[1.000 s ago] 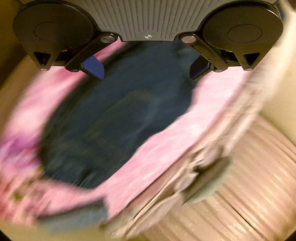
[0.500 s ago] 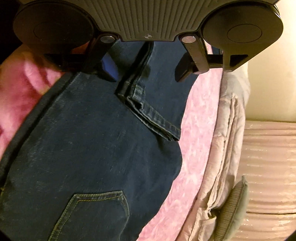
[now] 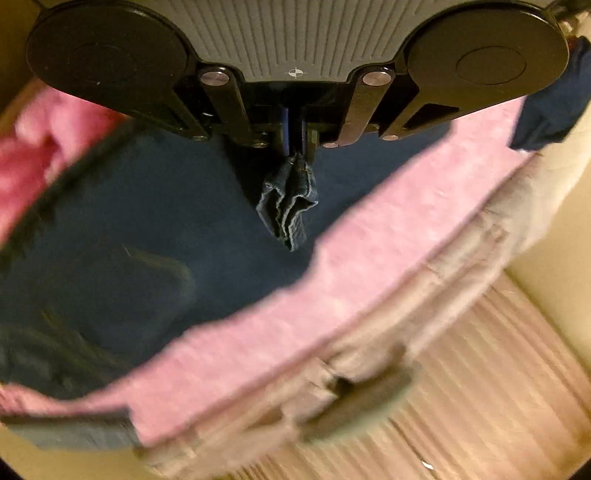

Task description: Fold clothes

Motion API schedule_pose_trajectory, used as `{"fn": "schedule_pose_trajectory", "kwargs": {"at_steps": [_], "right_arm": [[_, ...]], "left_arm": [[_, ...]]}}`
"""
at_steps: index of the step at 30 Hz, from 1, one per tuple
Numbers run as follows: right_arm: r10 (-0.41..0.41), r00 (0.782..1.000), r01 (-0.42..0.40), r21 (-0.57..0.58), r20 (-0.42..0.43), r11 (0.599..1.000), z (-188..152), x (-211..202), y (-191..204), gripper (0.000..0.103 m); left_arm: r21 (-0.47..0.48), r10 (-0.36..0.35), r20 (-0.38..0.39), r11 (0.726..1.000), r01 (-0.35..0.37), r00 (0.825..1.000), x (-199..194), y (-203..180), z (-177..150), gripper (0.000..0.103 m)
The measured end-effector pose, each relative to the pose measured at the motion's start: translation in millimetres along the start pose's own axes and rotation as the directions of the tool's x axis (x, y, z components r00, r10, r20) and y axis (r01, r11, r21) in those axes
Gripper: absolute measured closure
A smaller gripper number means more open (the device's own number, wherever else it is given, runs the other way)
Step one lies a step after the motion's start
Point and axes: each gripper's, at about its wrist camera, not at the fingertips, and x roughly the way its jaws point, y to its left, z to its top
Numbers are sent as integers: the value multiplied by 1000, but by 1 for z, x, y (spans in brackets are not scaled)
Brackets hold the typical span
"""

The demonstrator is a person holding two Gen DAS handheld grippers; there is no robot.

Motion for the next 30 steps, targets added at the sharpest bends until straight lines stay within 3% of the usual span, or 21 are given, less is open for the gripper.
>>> {"fn": "schedule_pose_trajectory", "kwargs": {"at_steps": [9,11,12,13,16,18,21,24,28,30], "right_arm": [[-114,991,116,20,-64,993,-15,17,-20,98],[-96,993,97,15,-66,995,-14,14,-23,96],[-93,993,94,13,-69,995,-11,11,-23,92],[-96,993,97,12,-74,995,-8,8,-23,78],[-144,989,144,-17,-28,989,5,-8,-20,51],[-171,984,174,-77,43,982,15,-19,-13,50],[-137,986,153,-209,91,966,26,-16,5,51],[-107,989,136,-339,105,931,29,5,26,64],[-96,992,123,-446,82,887,33,54,44,64],[-111,991,131,-500,70,856,30,77,48,64]], "left_arm": [[21,28,-36,999,-27,999,7,0,-5,86],[32,38,-42,999,-37,998,9,0,-7,86],[43,45,-42,998,-43,998,9,-1,-7,86],[52,52,-40,997,-50,998,8,-1,-6,86],[75,60,-9,995,-59,998,6,-2,5,86],[96,60,13,994,-61,998,8,-6,17,87],[138,56,34,989,-60,998,20,-17,37,91],[173,45,34,984,-50,998,43,-30,55,92],[222,71,12,972,-72,997,82,-42,71,92],[245,120,-18,963,-111,993,106,-43,71,92]]}}
